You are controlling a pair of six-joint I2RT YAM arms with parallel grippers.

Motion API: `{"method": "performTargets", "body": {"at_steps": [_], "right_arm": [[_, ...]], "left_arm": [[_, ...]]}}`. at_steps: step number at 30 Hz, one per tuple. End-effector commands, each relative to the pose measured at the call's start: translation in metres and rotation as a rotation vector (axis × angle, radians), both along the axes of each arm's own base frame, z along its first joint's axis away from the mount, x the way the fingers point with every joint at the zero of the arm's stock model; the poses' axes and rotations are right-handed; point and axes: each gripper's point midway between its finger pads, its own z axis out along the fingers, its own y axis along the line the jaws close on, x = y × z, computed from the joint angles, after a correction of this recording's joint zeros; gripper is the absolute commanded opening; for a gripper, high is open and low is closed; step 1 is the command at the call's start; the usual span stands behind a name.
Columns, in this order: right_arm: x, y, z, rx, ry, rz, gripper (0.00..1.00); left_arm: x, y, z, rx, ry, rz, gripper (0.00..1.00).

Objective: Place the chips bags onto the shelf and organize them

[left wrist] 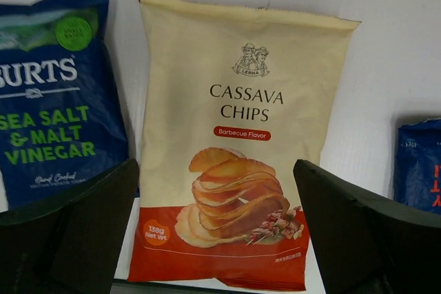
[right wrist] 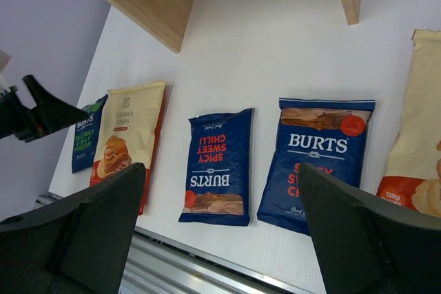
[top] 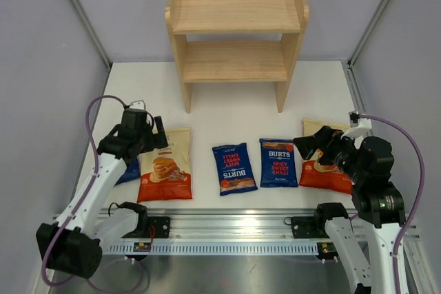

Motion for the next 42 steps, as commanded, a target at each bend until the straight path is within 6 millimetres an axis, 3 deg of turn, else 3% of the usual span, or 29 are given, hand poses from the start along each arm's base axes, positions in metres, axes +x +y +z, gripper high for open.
{"method": "performTargets", "body": {"at_steps": [1,2,4,7,10,13,17,20,22,24,30,32,34,36,37,39,40,42], "right_arm": [[-0.006,0.016,0.016,0.061,-0.061,0.085,0.99],[-0.009,0.021,0.017,0.072,-0.064,0.117,0.99],[-0.011,0.026,0.017,0.094,-0.070,0.144,0.99],[-0.013,0.037,0.017,0.131,-0.070,0.212,1.00],[-0.014,0.046,0.019,0.158,-0.055,0.270,0.99],[-0.016,0.051,0.024,0.165,-0.045,0.312,0.99],[-0.017,0.057,0.028,0.180,-0.042,0.344,0.99],[-0.017,0.058,0.028,0.189,-0.043,0.350,0.99],[-0.017,0.059,0.029,0.195,-0.045,0.355,0.99],[-0.016,0.062,0.030,0.211,-0.044,0.369,0.99],[-0.008,0.067,0.036,0.254,-0.057,0.391,0.99],[-0.004,0.070,0.035,0.268,-0.055,0.407,0.99],[-0.001,0.072,0.034,0.292,-0.042,0.413,0.99],[0.003,0.076,0.032,0.327,-0.029,0.433,0.99],[0.006,0.078,0.030,0.341,-0.015,0.438,0.99],[0.008,0.081,0.028,0.370,-0.007,0.461,1.00],[0.009,0.083,0.026,0.375,-0.001,0.470,0.99],[0.015,0.086,0.020,0.396,0.024,0.482,0.99]], "left_arm": [[0.017,-0.003,-0.011,-0.151,0.039,0.057,0.99],[0.021,-0.006,-0.019,-0.196,0.081,0.054,0.99],[0.028,0.016,-0.022,-0.206,0.086,0.143,0.99],[0.038,0.029,-0.026,-0.266,0.053,0.202,0.99],[0.048,0.039,-0.048,-0.302,0.053,0.229,0.99],[0.057,0.045,-0.067,-0.415,0.091,0.244,0.99],[0.069,0.045,-0.068,-0.469,0.039,0.238,0.96],[0.069,0.037,-0.074,-0.499,0.041,0.203,0.84],[0.064,0.034,-0.084,-0.496,0.069,0.204,0.83],[0.061,0.032,-0.092,-0.481,0.085,0.203,0.75],[0.043,0.024,-0.127,-0.456,0.163,0.223,0.76],[0.036,0.020,-0.137,-0.467,0.169,0.229,0.68],[0.035,0.019,-0.135,-0.469,0.162,0.236,0.51],[0.035,0.021,-0.129,-0.461,0.131,0.250,0.40],[0.038,0.020,-0.123,-0.476,0.100,0.252,0.23],[0.036,0.015,-0.115,-0.506,0.048,0.247,0.13],[0.036,0.012,-0.110,-0.529,0.028,0.247,0.03],[0.040,0.003,-0.096,-0.571,-0.020,0.206,0.00]]}}
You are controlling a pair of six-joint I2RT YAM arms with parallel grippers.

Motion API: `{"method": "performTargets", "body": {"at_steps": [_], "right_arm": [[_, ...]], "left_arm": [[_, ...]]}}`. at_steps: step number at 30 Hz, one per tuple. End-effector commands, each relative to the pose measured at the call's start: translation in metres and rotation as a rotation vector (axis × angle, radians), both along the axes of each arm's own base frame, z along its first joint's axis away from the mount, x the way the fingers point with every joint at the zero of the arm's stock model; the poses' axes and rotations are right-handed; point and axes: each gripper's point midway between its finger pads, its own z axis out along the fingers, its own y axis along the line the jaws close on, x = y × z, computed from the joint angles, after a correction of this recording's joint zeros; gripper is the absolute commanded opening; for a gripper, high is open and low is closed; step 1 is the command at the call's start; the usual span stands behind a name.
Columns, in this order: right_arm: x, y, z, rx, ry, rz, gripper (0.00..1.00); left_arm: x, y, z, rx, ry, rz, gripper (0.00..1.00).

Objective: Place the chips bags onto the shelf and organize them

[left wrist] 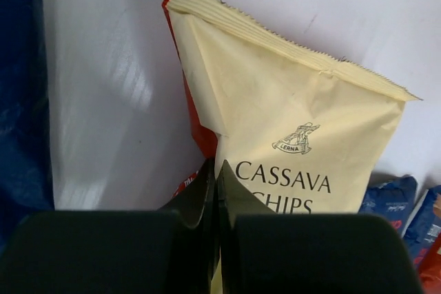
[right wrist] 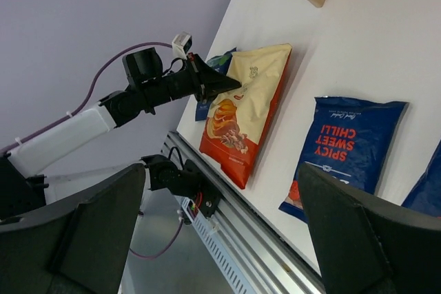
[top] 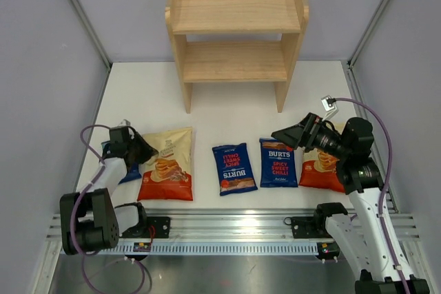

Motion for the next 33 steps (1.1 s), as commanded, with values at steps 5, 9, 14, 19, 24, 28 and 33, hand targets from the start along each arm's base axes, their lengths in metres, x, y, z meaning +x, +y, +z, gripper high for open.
{"method": "performTargets", "body": {"at_steps": [5,9,14,19,24,28,33], "right_arm": [[0.009,0.039,-0.001,0.069,0.006,0.163,1.00],[0.013,0.077,-0.014,0.102,0.032,0.242,0.99],[0.025,0.116,-0.033,0.107,-0.008,0.272,0.99],[0.023,0.154,-0.051,0.091,-0.064,0.351,1.00],[0.035,0.168,-0.061,0.102,-0.133,0.344,0.99],[0.028,0.172,-0.061,0.155,-0.177,0.390,0.99],[0.023,0.168,-0.053,0.215,-0.281,0.382,1.00]], "left_arm": [[0.015,-0.028,0.073,-0.132,-0.242,-0.051,0.00],[0.013,-0.042,0.112,-0.195,-0.323,-0.076,0.00],[0.006,-0.067,0.168,-0.297,-0.438,-0.132,0.00],[-0.009,-0.100,0.232,-0.367,-0.554,-0.209,0.00],[-0.023,-0.129,0.275,-0.457,-0.624,-0.276,0.00],[-0.033,-0.145,0.310,-0.518,-0.689,-0.305,0.00],[-0.046,-0.161,0.335,-0.616,-0.726,-0.322,0.00]]}}
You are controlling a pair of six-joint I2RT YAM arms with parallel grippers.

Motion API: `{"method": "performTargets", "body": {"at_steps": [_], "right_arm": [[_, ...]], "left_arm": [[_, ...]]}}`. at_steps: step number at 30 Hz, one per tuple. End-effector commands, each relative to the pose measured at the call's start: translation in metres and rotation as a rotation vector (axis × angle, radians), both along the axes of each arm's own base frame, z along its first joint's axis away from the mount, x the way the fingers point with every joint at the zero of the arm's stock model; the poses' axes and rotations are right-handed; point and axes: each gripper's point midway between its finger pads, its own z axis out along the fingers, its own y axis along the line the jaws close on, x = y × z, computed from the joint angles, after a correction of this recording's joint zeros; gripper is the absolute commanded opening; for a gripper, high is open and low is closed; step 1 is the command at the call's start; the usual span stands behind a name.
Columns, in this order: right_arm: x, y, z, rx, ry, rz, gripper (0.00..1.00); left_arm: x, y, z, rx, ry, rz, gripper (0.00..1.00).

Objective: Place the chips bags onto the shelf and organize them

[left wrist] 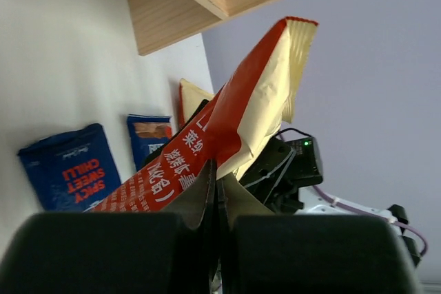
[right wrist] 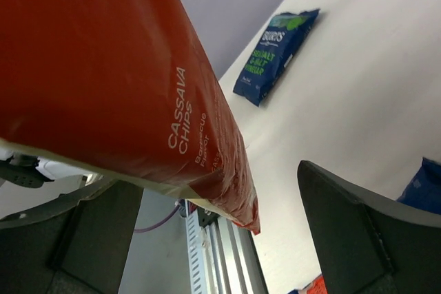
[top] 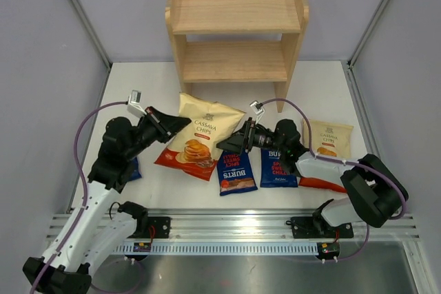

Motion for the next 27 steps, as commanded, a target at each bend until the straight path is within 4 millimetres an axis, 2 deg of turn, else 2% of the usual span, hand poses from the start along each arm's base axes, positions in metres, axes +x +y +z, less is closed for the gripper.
{"method": "performTargets", "body": {"at_steps": [1,3,4,5,6,8,10,11,13,14,16,17,18,19,20,22,23,24,26,27], "right_arm": [[-0.001,0.000,0.032,0.127,-0.177,-0.016,0.99],[-0.005,0.000,0.041,0.181,-0.205,0.005,0.99],[-0.005,0.004,0.039,0.189,-0.190,0.025,0.97],[-0.012,0.006,0.054,0.241,-0.207,0.073,0.95],[-0.015,0.008,0.059,0.264,-0.208,0.102,0.93],[-0.023,0.010,0.072,0.337,-0.215,0.170,0.83],[-0.025,0.012,0.076,0.346,-0.212,0.197,0.72],[-0.026,0.012,0.080,0.353,-0.225,0.199,0.63],[-0.028,0.007,0.088,0.366,-0.253,0.177,0.55],[-0.030,0.005,0.091,0.366,-0.275,0.170,0.45],[-0.035,0.001,0.102,0.365,-0.304,0.165,0.36],[-0.031,0.002,0.097,0.329,-0.291,0.153,0.30],[-0.032,0.002,0.098,0.316,-0.292,0.150,0.21],[-0.037,-0.002,0.108,0.317,-0.313,0.149,0.17],[-0.034,-0.001,0.102,0.271,-0.294,0.139,0.16],[-0.038,-0.004,0.107,0.231,-0.286,0.133,0.15],[-0.039,-0.006,0.109,0.211,-0.309,0.128,0.14],[-0.047,-0.011,0.119,0.208,-0.340,0.136,0.09],[-0.049,-0.014,0.120,0.145,-0.338,0.141,0.04],[-0.057,-0.018,0.129,0.141,-0.364,0.147,0.01]], "left_arm": [[-0.008,-0.005,0.075,-0.194,-0.155,0.023,0.00],[-0.016,-0.013,0.083,-0.244,-0.156,0.004,0.00],[-0.014,-0.014,0.085,-0.251,-0.156,0.021,0.00],[-0.016,-0.016,0.091,-0.259,-0.164,0.017,0.00],[-0.018,-0.023,0.090,-0.257,-0.153,0.001,0.00],[-0.015,-0.027,0.091,-0.259,-0.147,0.009,0.00],[-0.012,-0.035,0.088,-0.241,-0.133,-0.009,0.00],[-0.010,-0.037,0.086,-0.231,-0.126,-0.011,0.00],[-0.007,-0.039,0.082,-0.209,-0.114,-0.011,0.00],[-0.007,-0.038,0.081,-0.199,-0.113,-0.006,0.00],[-0.005,-0.036,0.079,-0.145,-0.120,0.002,0.00],[-0.005,-0.034,0.081,-0.117,-0.134,0.009,0.00],[-0.004,-0.032,0.071,-0.025,-0.145,0.011,0.03],[-0.006,-0.030,0.086,0.002,-0.194,0.005,0.10],[-0.006,-0.031,0.085,0.050,-0.218,-0.009,0.31],[-0.012,-0.030,0.086,0.209,-0.353,-0.071,0.43],[-0.017,-0.029,0.095,0.246,-0.411,-0.096,0.65],[-0.019,-0.026,0.086,0.352,-0.462,-0.125,0.76],[-0.023,-0.022,0.083,0.427,-0.510,-0.149,0.87],[-0.025,-0.019,0.079,0.485,-0.557,-0.171,0.95]]}}
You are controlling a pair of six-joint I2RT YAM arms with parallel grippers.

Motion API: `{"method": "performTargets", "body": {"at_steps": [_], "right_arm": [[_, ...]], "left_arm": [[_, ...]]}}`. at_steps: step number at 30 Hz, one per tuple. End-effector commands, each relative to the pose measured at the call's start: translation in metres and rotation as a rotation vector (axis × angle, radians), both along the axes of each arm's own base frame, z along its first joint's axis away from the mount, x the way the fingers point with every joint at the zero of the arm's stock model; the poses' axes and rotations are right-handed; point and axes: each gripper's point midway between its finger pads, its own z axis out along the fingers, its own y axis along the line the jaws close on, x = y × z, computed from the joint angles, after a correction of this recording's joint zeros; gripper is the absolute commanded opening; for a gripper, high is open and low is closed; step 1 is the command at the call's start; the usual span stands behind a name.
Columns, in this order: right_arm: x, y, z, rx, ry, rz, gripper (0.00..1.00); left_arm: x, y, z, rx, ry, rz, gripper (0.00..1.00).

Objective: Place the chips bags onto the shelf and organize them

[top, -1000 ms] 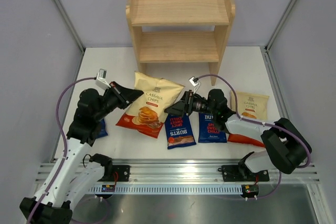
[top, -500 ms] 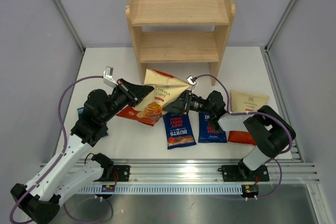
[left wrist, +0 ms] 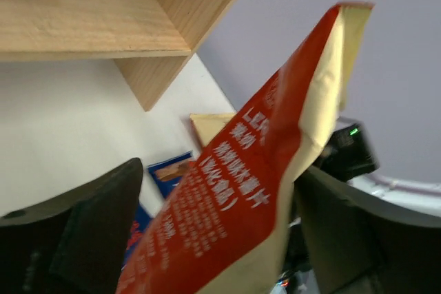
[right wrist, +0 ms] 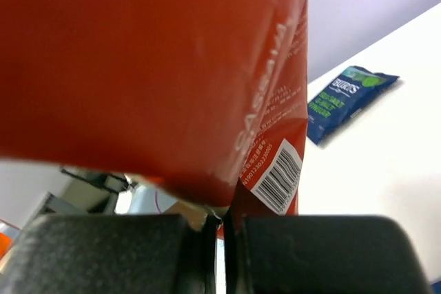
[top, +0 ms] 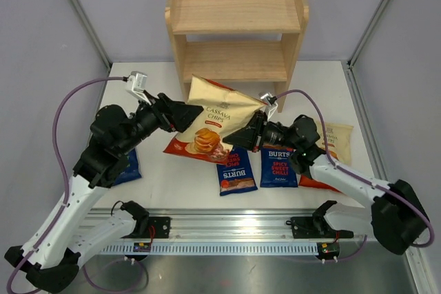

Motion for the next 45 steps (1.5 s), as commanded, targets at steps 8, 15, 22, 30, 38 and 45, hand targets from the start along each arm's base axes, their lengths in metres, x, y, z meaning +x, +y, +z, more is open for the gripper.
{"method": "performTargets", "body": {"at_steps": [8,15,22,30,38,45], "right_arm": [[-0.046,-0.019,0.037,-0.273,-0.106,0.148,0.01],[-0.071,-0.034,0.041,-0.352,-0.118,0.248,0.04],[-0.048,-0.036,0.056,-0.353,-0.131,0.059,0.51],[-0.006,-0.081,0.061,-0.347,-0.096,-0.421,1.00],[-0.035,-0.065,0.084,0.034,-0.142,-0.266,0.98],[-0.036,-0.049,0.095,0.236,-0.040,-0.131,0.99]], "left_arm": [[-0.083,-0.033,-0.023,0.272,-0.359,-0.602,0.99],[-0.100,-0.036,-0.024,0.221,-0.426,-0.686,0.46],[-0.087,-0.031,-0.011,0.164,-0.406,-0.550,0.17],[-0.040,0.000,0.033,-0.048,-0.243,-0.132,0.14],[-0.042,0.014,0.087,-0.631,-0.143,-0.119,0.11],[-0.031,0.012,0.094,-0.864,-0.079,-0.185,0.06]]}}
